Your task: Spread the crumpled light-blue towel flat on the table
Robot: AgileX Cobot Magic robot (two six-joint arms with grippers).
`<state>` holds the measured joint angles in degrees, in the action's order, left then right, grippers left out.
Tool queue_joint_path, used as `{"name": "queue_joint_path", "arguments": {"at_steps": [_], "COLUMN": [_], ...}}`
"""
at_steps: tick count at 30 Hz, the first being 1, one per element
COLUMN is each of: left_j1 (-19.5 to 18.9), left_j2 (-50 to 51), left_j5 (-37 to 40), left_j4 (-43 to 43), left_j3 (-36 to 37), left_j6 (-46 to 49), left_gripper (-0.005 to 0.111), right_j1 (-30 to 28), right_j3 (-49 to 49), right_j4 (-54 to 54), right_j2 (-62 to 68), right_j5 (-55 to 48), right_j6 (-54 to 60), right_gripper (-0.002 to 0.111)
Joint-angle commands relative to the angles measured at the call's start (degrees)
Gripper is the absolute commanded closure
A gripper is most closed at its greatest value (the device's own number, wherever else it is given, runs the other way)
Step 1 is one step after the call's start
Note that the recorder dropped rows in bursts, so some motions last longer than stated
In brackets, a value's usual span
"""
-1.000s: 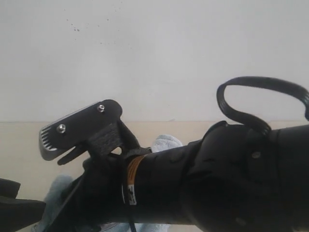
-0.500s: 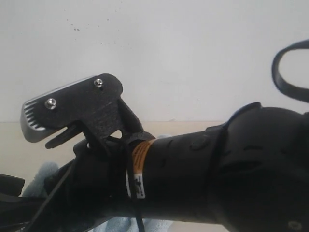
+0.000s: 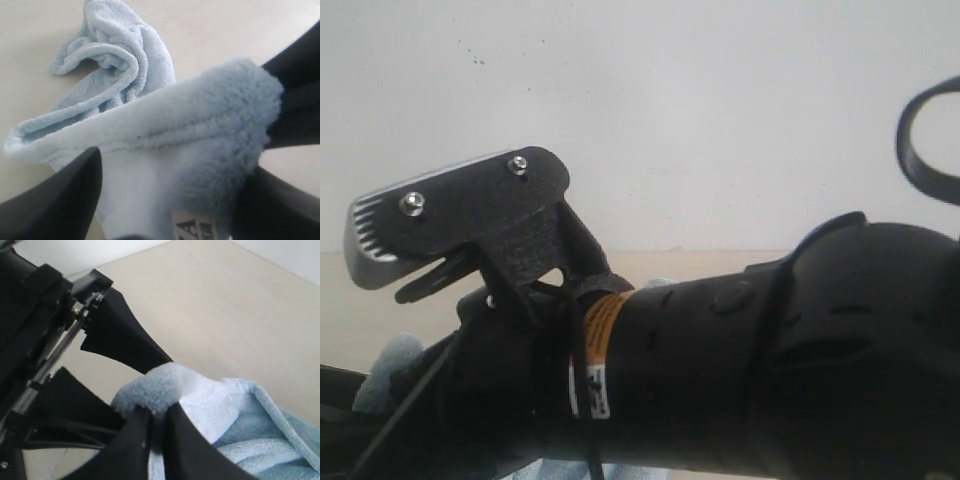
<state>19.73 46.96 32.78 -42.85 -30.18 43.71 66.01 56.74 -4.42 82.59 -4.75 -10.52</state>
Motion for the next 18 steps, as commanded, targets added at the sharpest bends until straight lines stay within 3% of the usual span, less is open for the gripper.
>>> {"name": "queue_joint_path", "arguments": {"at_steps": [1, 8, 10, 15, 18], "left_j1": [0.32, 0.32, 0.32, 0.32, 0.32], "left_j2": [0.19, 0.19, 0.19, 0.19, 0.19], "left_j5": [0.6, 0.6, 0.6, 0.6, 0.47], "left_j4": [-2.34, -2.34, -2.34, -2.34, -2.34], "left_j3": [0.16, 0.16, 0.16, 0.16, 0.16], "left_j6": [1.76, 1.79, 1.79, 1.79, 1.57], "left_gripper": [0.045, 0.049, 0.059, 0.101, 0.102], "right_j1": [1.51, 1.91, 1.91, 1.91, 1.91], "right_j3": [2.28, 3.56, 3.56, 3.56, 3.56], "right_j4": [0.06, 0.06, 0.06, 0.06, 0.06], "right_j2": [-0.77, -0.77, -0.77, -0.77, -0.77], "right_j5": [-0.83, -4.09, -4.67, -4.91, -5.6], "right_j6": [0.99, 1.76, 1.76, 1.76, 1.76], "right_gripper": [0.108, 0.108, 0.108, 0.108, 0.108]}}
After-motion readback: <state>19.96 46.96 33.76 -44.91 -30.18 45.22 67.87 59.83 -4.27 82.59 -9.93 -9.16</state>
